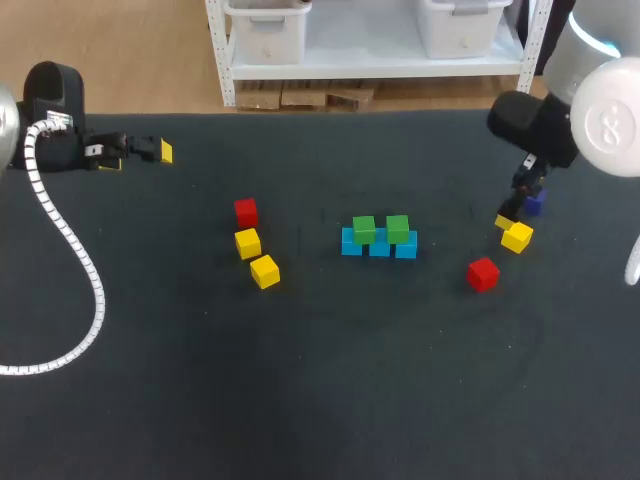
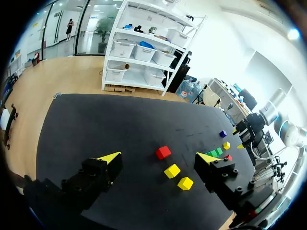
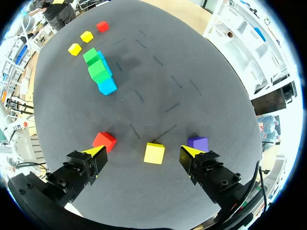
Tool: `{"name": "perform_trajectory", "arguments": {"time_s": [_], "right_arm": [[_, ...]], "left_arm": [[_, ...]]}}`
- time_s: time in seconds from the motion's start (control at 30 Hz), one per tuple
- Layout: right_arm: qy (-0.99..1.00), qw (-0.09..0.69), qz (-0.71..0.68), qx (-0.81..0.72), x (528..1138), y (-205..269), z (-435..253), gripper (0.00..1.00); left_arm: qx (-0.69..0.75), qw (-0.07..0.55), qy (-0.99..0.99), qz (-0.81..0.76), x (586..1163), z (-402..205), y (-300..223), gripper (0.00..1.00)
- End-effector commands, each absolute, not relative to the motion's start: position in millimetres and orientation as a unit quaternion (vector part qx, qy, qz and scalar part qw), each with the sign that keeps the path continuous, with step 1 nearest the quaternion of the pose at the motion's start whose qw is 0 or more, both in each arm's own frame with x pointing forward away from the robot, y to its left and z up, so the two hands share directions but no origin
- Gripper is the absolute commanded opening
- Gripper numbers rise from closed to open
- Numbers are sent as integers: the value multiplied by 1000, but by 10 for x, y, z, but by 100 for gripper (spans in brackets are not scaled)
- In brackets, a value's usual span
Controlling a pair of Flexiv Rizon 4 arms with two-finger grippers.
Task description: Place the blue cubes, place green cubes on the blue cubes, place the yellow cubes on the green cubes, then place the red cubes on the yellow cubes, and place purple cube on the red cubes.
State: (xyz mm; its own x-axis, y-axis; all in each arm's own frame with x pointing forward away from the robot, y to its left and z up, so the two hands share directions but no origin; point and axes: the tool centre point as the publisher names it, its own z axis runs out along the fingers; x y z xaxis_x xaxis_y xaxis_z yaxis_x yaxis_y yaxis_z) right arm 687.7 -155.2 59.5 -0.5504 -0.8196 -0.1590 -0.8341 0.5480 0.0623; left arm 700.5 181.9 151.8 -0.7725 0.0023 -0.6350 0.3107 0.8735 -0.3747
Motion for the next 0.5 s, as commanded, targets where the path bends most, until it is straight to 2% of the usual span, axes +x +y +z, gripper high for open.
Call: {"name": "perform_trajectory", "arguments": {"time_s": [0.03, 0.27, 0.5], "right_arm": [[886, 79, 83, -450, 6910, -1547, 626, 100], [886, 184, 146, -399, 7095, -1421, 738, 100], [876, 227, 154, -397, 7183, -1318, 899, 100]], "left_arm": [[88, 329, 909, -241, 7005, 1503, 1838, 100], [88, 329, 909, -241, 7005, 1503, 1838, 100], [88, 329, 909, -241, 7005, 1503, 1838, 100]]}}
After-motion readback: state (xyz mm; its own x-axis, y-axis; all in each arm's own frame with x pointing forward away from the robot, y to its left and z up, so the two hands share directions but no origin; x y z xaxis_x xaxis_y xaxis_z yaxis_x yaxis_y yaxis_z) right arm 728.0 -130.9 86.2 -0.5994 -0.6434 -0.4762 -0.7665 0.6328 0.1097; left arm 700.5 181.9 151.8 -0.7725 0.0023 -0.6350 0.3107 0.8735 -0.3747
